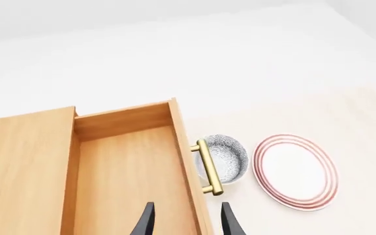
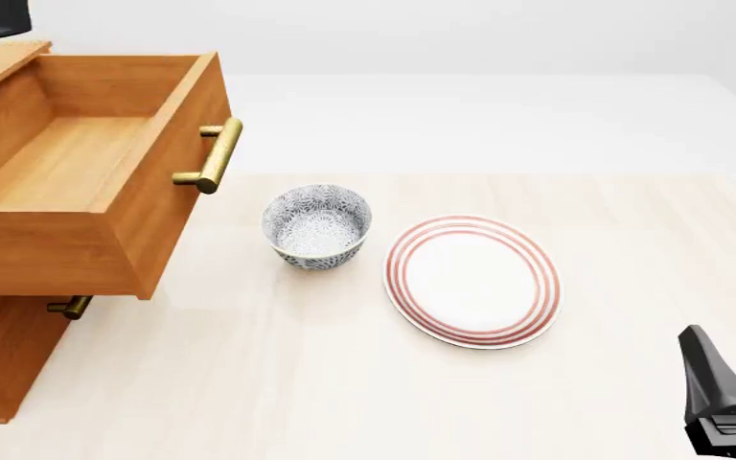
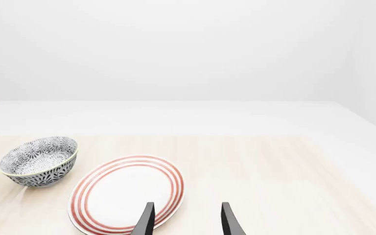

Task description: Open the top drawer of the cabinet.

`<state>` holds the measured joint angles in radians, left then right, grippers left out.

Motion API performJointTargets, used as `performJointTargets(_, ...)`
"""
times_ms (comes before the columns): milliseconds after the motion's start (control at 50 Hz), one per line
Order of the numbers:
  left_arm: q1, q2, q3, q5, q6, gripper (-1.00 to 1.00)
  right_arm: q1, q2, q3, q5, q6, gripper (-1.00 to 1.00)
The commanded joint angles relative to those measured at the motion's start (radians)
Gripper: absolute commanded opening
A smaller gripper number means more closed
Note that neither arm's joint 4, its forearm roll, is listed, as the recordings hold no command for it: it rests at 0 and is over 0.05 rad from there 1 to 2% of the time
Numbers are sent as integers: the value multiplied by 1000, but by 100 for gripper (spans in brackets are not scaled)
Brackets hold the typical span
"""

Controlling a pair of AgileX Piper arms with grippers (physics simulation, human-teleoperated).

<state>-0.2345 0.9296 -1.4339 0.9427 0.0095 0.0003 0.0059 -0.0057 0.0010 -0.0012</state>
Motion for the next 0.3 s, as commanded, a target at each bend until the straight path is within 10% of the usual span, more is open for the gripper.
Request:
performJointTargets(20, 40, -120, 58, -21, -2, 100, 0, -1, 1, -1, 0, 100)
performJointTargets(300, 63, -236, 39, 18, 9, 100, 0, -1, 1, -1, 0, 100)
